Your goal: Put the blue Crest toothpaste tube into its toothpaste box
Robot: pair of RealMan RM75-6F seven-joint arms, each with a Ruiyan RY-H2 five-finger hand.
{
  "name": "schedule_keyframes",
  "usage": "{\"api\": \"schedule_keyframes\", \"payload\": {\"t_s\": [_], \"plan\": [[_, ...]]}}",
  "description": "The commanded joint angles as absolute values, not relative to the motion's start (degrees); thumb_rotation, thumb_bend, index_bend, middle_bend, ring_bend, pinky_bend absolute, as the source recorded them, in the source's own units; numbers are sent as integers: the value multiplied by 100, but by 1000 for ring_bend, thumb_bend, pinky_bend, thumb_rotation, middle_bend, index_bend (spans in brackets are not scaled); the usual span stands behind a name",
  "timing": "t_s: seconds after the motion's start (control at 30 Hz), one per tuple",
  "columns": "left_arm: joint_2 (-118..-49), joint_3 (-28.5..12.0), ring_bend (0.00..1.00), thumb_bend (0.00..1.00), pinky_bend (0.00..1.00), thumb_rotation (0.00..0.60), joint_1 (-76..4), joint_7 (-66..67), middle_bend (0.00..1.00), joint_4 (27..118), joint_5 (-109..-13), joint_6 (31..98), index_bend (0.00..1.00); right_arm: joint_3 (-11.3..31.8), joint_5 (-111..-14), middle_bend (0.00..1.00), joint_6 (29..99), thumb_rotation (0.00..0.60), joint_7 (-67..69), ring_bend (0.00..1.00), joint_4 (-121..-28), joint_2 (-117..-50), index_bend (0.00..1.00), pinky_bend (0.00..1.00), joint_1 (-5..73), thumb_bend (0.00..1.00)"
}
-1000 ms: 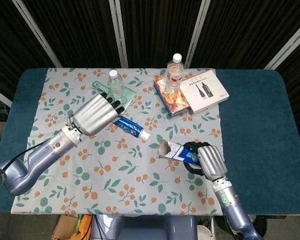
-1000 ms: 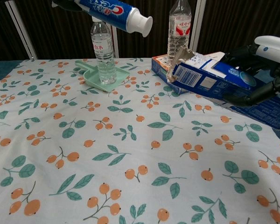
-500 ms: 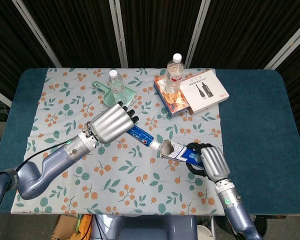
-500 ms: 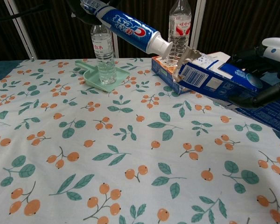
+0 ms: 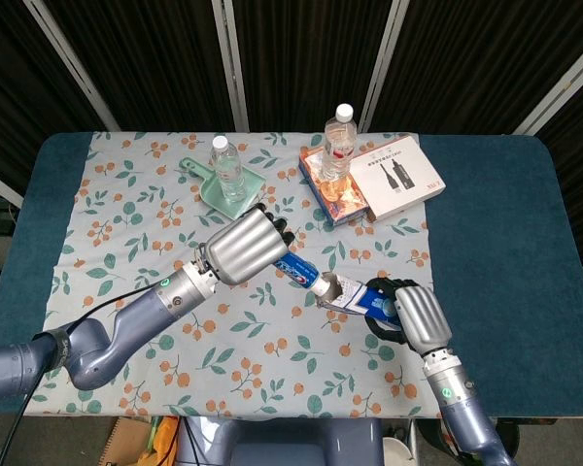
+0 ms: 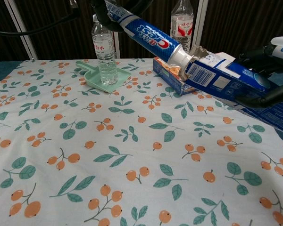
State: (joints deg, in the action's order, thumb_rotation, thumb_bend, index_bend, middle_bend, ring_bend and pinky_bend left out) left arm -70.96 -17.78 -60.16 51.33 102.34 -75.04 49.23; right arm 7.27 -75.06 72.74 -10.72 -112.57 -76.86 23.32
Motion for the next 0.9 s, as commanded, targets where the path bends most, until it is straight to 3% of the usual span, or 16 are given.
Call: {"api": "schedule_keyframes", "payload": {"t_s": [0.03,0.27,0.47,0.6,0.9], "plan": [[-7273,-1783,710,470,712,600,-6182,5376,791,10186,-7313,4934,722,730,-7507,511,7274,600,-1040,454,-11262,-7652,446,401,2315,353],[-7665,-1752,710,470,712,600,-6586,5890,789,10033,-7317,4965,723,740,-7493,510,7273,600,-900,454,-11268,-7564,446,400,2264,352],[-7739,-1626,665,439,678,600,-6993,6119,732,9792,-8125,4823,694,786,-7465,510,7290,600,-750,454,-11279,-7510,446,400,2228,355],[-7737,-1610,564,372,608,600,-7312,5923,639,9571,-8875,4764,625,844,-7522,510,7378,600,-577,454,-11304,-7529,446,400,2190,356],[-7792,-1761,250,150,344,600,-7704,5312,293,9329,-9583,4936,345,1143,-7895,511,8102,600,342,454,-11240,-7867,446,400,1950,356]]}}
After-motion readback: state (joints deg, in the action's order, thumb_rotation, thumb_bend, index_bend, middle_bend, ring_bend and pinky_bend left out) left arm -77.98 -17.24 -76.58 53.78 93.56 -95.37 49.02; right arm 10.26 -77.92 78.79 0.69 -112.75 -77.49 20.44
